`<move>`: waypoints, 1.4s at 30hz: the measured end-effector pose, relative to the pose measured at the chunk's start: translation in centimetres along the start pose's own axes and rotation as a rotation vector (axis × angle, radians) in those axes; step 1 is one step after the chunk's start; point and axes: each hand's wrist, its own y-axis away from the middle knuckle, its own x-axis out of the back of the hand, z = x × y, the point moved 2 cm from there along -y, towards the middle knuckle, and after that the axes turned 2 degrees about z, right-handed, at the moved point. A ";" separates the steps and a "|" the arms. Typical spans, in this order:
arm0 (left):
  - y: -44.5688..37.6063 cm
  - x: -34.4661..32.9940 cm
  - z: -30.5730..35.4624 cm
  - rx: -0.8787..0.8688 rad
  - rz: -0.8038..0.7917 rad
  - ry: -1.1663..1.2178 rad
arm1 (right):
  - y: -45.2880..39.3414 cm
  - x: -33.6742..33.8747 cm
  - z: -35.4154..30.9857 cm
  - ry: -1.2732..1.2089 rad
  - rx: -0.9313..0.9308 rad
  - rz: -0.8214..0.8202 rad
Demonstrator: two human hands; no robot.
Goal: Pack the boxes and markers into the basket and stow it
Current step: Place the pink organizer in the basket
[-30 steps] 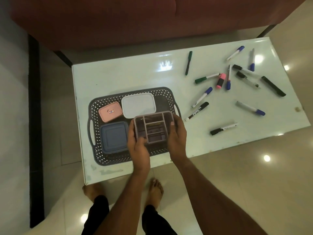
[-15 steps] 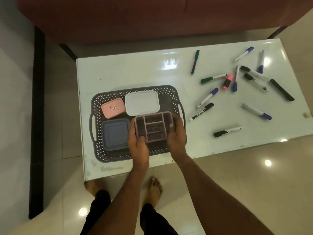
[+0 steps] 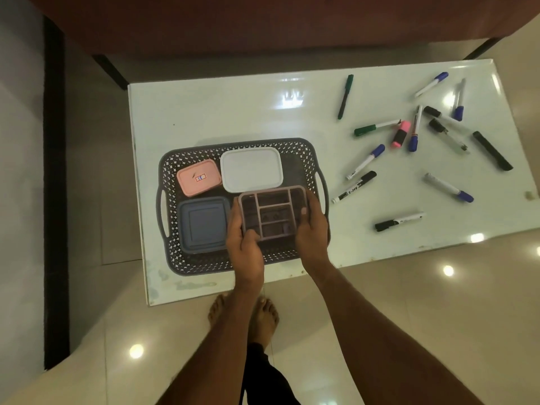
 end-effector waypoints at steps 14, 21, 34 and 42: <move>0.2 0.0 0.2 -0.040 0.040 -0.060 | 0.2 -0.3 -0.1 -0.033 -0.042 0.027; 0.1 -0.4 0.8 -0.021 0.058 -0.068 | 0.3 -0.4 0.0 -0.101 -0.066 0.037; 2.1 -2.5 1.5 -0.087 0.451 -0.221 | 1.1 0.8 -0.1 0.069 0.044 0.005; 1.5 -15.2 4.9 -0.501 0.339 -0.524 | -5.3 9.0 -2.2 0.276 0.494 0.101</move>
